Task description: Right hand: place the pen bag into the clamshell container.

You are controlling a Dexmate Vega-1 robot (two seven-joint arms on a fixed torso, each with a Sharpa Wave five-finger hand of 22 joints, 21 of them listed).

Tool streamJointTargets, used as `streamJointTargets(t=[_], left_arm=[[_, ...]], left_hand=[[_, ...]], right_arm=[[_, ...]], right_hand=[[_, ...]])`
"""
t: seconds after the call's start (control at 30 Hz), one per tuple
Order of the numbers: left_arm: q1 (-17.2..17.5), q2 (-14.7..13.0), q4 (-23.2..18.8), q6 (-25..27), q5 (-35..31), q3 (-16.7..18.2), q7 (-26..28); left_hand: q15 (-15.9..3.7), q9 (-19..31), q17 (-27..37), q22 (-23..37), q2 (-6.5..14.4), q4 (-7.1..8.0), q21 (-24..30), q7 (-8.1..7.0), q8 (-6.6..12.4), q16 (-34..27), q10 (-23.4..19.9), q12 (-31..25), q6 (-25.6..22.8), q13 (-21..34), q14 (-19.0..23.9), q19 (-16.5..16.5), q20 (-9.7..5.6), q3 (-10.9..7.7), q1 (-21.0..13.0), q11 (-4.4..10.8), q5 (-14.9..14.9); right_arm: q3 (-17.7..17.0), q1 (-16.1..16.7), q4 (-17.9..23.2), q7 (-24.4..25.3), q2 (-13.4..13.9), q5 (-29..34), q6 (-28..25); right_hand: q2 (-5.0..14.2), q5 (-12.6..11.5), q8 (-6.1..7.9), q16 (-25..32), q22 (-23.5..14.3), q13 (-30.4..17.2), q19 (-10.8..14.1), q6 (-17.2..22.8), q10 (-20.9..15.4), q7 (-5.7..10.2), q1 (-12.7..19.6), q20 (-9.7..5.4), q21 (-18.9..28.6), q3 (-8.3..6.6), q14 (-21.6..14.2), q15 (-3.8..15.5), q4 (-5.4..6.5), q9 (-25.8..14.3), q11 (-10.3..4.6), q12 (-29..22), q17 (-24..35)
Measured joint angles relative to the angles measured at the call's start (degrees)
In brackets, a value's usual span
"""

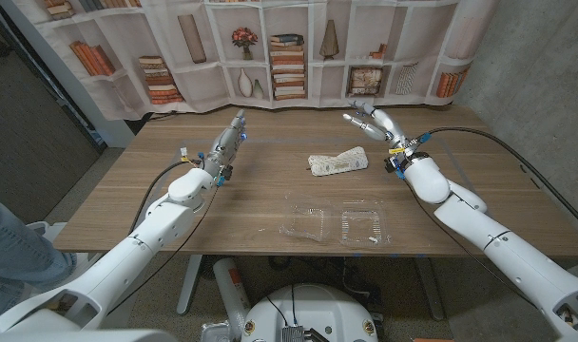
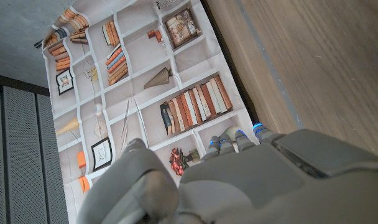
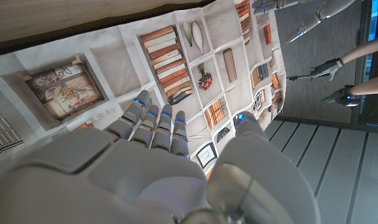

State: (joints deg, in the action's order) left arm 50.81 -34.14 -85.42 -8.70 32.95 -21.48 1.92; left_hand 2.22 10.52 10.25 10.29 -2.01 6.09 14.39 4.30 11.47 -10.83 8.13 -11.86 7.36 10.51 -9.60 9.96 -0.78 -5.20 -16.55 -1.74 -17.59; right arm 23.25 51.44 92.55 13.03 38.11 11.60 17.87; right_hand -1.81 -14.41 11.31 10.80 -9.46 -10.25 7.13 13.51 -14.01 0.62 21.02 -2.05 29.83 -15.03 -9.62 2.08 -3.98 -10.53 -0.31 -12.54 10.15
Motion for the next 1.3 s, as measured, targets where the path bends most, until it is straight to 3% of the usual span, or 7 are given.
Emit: streamJointTargets(t=[0.73,1.3], left_arm=[[0.28,-0.13,-0.21,-0.31,0.12,0.25,-0.47],[0.34,-0.03,0.16,-1.06,0.29,0.56,-0.69]], left_hand=[[0.00,0.00,0.00,-0.01,0.30,-0.01,-0.22,0.00,0.00,0.00,0.00,0.00,0.00,0.00,0.00,0.00,0.00,0.49,-0.30,0.00,0.00],[0.00,0.00,0.00,-0.02,0.30,-0.01,-0.34,0.00,0.00,0.00,0.01,0.00,0.00,0.00,0.00,0.00,-0.01,0.48,-0.30,0.00,0.00]], right_arm=[[2.74,-0.91,2.73,2.69,3.13,5.06,-4.41],[4.57,-1.33,4.91,4.18,4.86,8.33,-8.57]], right_hand=[[-0.01,-0.22,-0.39,-0.21,0.00,0.00,-0.01,-0.84,0.32,-0.22,2.72,0.00,-1.46,-1.10,0.31,0.30,-2.05,0.00,-0.30,0.57,0.00],[0.30,-0.44,-0.39,-0.21,0.00,0.00,-0.01,-1.37,0.92,-0.13,4.38,0.00,-2.12,-1.63,0.63,-0.02,-2.93,0.00,-0.26,0.57,0.00]])
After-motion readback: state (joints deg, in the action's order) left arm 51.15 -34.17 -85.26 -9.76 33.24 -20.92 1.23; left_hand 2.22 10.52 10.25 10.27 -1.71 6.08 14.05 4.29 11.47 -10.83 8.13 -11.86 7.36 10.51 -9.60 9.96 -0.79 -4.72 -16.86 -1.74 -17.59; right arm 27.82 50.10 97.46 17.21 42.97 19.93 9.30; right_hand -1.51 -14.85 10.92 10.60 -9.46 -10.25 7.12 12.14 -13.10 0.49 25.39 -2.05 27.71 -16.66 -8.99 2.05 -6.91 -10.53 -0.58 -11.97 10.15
